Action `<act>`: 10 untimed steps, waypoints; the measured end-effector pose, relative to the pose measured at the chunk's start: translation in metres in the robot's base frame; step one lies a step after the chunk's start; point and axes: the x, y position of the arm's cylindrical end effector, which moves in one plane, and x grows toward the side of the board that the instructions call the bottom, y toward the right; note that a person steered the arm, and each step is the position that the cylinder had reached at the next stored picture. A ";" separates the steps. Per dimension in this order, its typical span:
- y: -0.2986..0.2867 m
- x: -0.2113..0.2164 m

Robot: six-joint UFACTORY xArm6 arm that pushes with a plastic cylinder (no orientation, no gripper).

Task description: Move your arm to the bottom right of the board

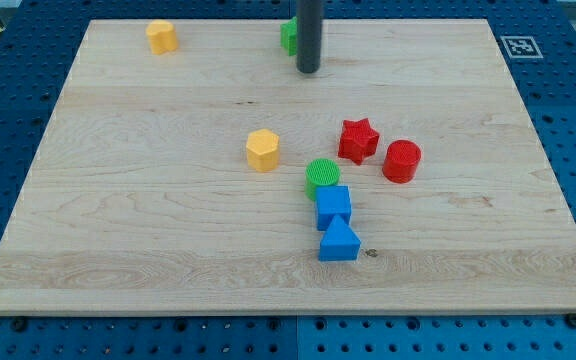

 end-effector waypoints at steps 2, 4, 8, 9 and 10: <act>0.067 0.053; 0.107 0.091; 0.181 0.199; 0.187 0.227; 0.187 0.258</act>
